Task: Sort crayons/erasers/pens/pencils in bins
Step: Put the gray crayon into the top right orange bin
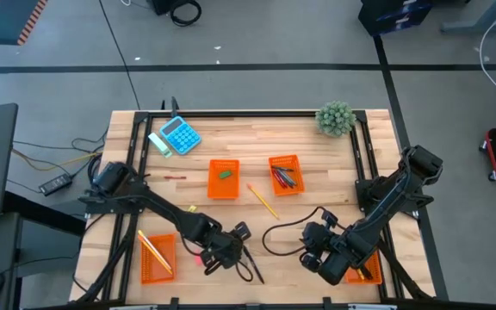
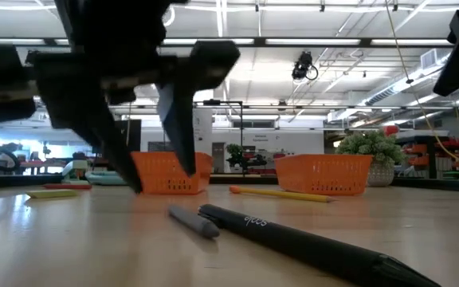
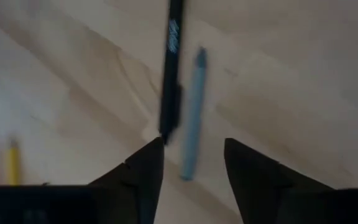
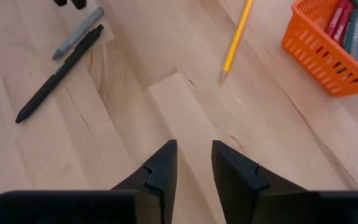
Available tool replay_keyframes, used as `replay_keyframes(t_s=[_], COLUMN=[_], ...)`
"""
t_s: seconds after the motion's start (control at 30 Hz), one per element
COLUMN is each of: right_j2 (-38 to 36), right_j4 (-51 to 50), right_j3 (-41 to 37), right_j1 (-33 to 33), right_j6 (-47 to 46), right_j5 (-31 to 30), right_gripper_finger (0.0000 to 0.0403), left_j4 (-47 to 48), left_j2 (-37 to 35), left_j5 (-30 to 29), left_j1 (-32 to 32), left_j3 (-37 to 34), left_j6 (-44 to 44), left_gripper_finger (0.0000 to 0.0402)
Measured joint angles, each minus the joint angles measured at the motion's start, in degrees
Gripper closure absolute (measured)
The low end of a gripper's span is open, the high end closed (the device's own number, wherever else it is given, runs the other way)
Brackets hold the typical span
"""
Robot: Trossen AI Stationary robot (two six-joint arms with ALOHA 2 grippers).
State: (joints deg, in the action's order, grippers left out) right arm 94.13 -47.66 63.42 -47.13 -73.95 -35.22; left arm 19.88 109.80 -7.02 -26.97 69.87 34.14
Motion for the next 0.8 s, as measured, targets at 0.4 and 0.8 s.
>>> replay_keyframes(t_s=[0.4,0.8], right_j2=[0.0,0.0], right_j4=[0.0,0.0], right_j3=[0.0,0.0], right_j1=[0.1,0.1], right_j6=[0.2,0.4], right_j5=[-1.1,-1.0], right_gripper_finger=[0.0296,0.0296], left_j4=[-3.8,-2.4], left_j2=[4.9,4.9], left_j5=[3.6,2.2], left_j1=[2.9,1.6], left_j3=[0.2,0.2], left_j6=[-2.3,-9.5], left_gripper_finger=[0.0215,0.0230])
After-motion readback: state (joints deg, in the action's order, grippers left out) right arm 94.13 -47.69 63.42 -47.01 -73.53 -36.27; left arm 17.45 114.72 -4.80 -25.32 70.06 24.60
